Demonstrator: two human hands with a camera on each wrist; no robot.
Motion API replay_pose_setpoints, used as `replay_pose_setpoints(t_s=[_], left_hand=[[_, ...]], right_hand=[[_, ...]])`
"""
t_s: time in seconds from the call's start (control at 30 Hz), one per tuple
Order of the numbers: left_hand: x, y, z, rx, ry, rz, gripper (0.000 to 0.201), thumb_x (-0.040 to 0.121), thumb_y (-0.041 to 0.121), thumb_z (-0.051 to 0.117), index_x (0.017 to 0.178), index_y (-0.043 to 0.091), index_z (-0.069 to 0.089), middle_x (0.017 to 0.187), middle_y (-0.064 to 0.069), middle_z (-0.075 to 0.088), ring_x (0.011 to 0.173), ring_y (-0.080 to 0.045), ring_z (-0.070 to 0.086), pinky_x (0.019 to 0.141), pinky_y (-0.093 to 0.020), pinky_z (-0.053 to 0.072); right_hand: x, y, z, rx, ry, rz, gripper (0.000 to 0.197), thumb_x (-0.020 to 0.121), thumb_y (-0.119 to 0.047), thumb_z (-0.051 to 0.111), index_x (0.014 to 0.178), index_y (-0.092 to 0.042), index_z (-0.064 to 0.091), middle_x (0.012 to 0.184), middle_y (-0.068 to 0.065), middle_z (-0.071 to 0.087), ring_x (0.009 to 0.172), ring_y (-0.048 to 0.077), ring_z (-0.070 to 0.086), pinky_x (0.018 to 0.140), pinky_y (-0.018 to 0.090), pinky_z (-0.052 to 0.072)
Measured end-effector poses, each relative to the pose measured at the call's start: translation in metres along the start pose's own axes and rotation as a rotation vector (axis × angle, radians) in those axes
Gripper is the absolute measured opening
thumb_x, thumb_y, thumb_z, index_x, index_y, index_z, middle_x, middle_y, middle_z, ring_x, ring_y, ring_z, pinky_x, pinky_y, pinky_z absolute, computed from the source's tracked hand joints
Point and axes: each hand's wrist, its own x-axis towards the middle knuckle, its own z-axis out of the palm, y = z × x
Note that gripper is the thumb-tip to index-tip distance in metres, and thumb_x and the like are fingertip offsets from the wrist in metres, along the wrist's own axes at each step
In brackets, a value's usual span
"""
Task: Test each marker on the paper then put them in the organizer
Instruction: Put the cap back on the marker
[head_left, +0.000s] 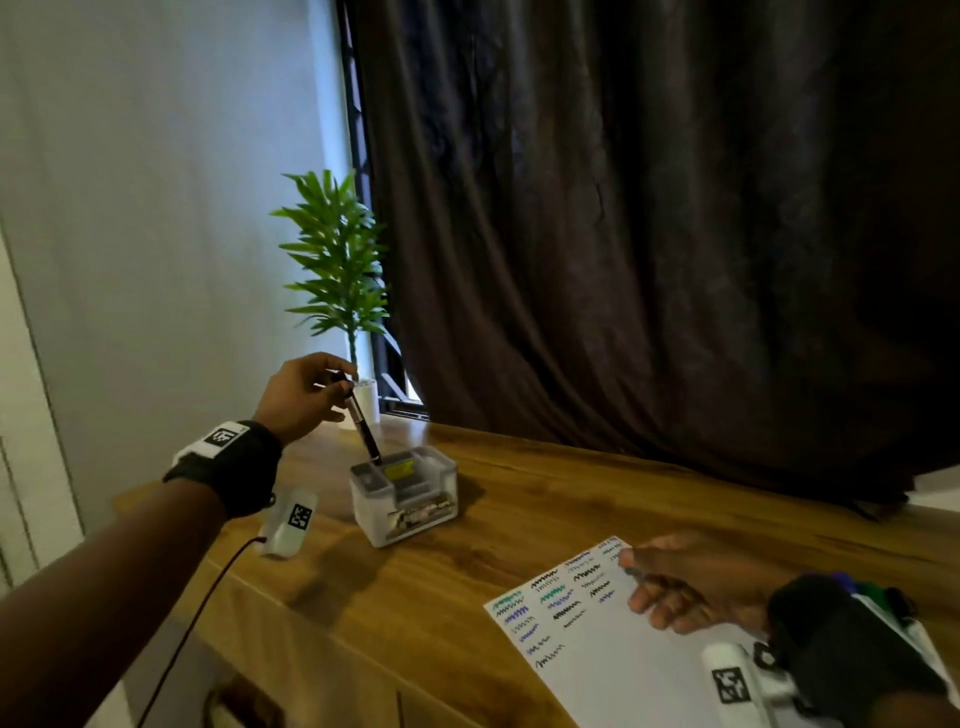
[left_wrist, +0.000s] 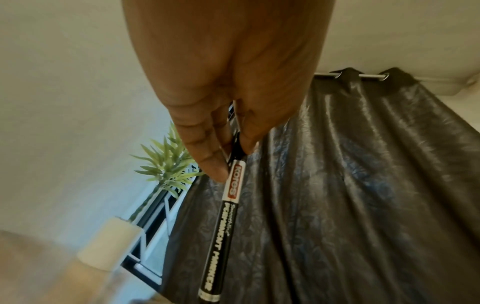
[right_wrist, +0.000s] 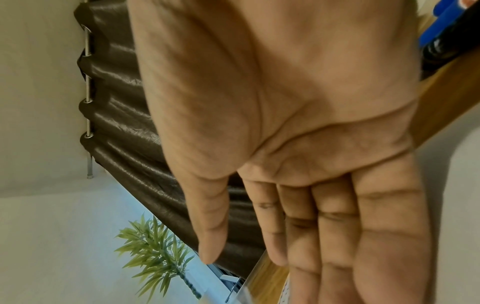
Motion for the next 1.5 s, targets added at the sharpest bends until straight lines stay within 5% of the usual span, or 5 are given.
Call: replay_pose_setpoints(t_s=[0.6,0.83,0.93,1.33,1.5], left_hand=[[-0.003,-0.065,0.042,0.321,-0.136,-0.21,0.02,0.088,0.021,0.073,0.106,0.029,0.067,0.109,-0.006,0.074,0.104,-0.025,0.068,0.096,-0.039,0.05],[-0.039,-0.048,0.047,0.266,-0.345,-0.301,0.083,0.08,0.051,0.076,0.15,0.029,0.036,0.135,-0.002,0.056,0.109,-0.023,0.059,0.073,-0.033,0.058],[-0.051,-0.048,0.058,0.225,-0.413,-0.325,0.106,0.069,0.041,0.088,0.154,0.02,0.028,0.143,-0.01,0.053,0.124,-0.028,0.056,0.098,-0.046,0.053],[-0.039,-0.001,0.152,0.385,-0.576,-0.088,0.071,0.059,0.054,0.087,0.117,0.03,0.054,0.108,0.011,0.068,0.102,-0.012,0.067,0.093,-0.037,0.056],[-0.037,0.015,0.173,0.396,-0.607,-0.052,0.087,0.064,0.051,0.087,0.136,0.028,0.045,0.121,0.007,0.062,0.103,-0.012,0.059,0.087,-0.027,0.049]], right_hand=[[0.011,0.006,-0.003,-0.007,0.042,0.011,0.04,0.095,-0.044,0.067,0.118,-0.011,0.067,0.093,0.014,0.079,0.072,0.02,0.068,0.065,0.03,0.055],[0.01,0.005,-0.002,-0.009,0.05,0.006,0.039,0.095,-0.044,0.067,0.116,-0.01,0.068,0.09,0.012,0.078,0.071,0.019,0.068,0.066,0.03,0.054],[0.008,0.004,-0.001,-0.015,0.05,0.005,0.04,0.095,-0.044,0.067,0.116,-0.009,0.068,0.091,0.012,0.078,0.07,0.019,0.068,0.065,0.03,0.054],[-0.002,-0.002,0.002,-0.025,0.041,0.005,0.035,0.097,-0.042,0.065,0.114,-0.012,0.068,0.092,0.011,0.079,0.072,0.018,0.068,0.066,0.029,0.054],[-0.001,-0.002,-0.001,-0.021,0.032,0.012,0.035,0.098,-0.042,0.065,0.118,-0.013,0.067,0.094,0.01,0.079,0.072,0.018,0.069,0.063,0.027,0.054]])
